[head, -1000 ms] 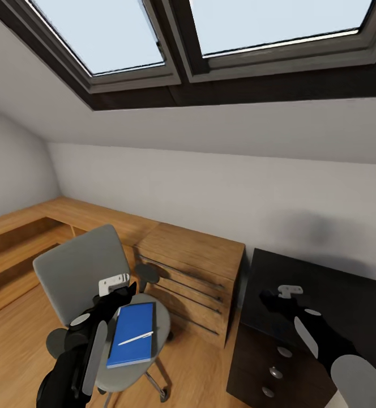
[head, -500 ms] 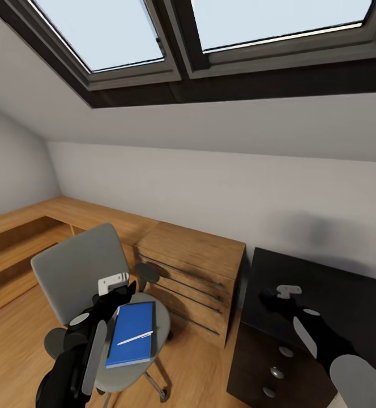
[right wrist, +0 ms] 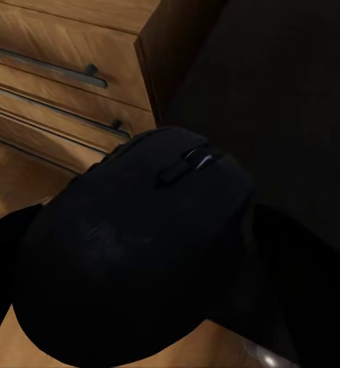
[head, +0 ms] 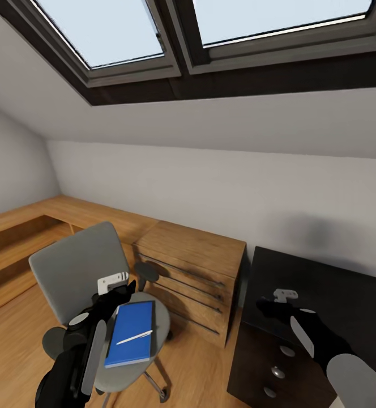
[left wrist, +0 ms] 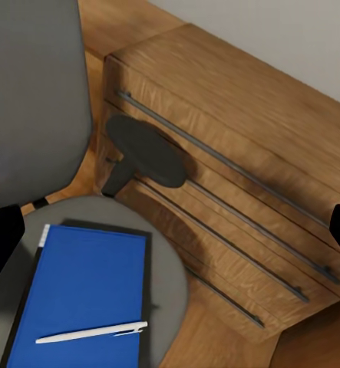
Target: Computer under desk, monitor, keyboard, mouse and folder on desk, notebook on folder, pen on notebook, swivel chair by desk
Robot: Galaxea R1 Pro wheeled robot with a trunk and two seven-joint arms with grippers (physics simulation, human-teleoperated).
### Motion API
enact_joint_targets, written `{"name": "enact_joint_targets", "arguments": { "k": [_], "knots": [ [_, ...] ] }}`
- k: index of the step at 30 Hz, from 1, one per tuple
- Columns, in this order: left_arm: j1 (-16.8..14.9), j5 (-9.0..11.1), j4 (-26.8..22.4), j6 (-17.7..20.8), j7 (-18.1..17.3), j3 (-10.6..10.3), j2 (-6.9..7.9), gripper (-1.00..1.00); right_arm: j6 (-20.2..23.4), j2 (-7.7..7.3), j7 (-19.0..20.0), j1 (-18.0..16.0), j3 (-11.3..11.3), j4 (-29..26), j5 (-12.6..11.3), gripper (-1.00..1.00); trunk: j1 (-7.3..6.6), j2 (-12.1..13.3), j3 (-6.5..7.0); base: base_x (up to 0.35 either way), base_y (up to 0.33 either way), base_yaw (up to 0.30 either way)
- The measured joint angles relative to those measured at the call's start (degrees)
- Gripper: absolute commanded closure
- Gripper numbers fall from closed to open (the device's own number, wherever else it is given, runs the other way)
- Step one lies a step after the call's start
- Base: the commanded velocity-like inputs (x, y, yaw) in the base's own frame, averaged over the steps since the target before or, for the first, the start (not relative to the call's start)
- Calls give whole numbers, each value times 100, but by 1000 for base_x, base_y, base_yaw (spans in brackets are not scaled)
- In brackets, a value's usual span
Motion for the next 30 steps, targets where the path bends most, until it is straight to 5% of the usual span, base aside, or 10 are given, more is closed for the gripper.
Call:
{"name": "enact_joint_targets", "arguments": {
  "k": [8,30],
  "knots": [
    [6,-1,16,2,6,0,0,-100,-1,42,-297,-3,0,6,-2,100,176,-321,-144,0,0,0],
    [8,-1,32,0,6,0,0,-100,-12,71,-347,1,0,9,6,100,660,-1205,-540,0,0,0]
  ]
}}
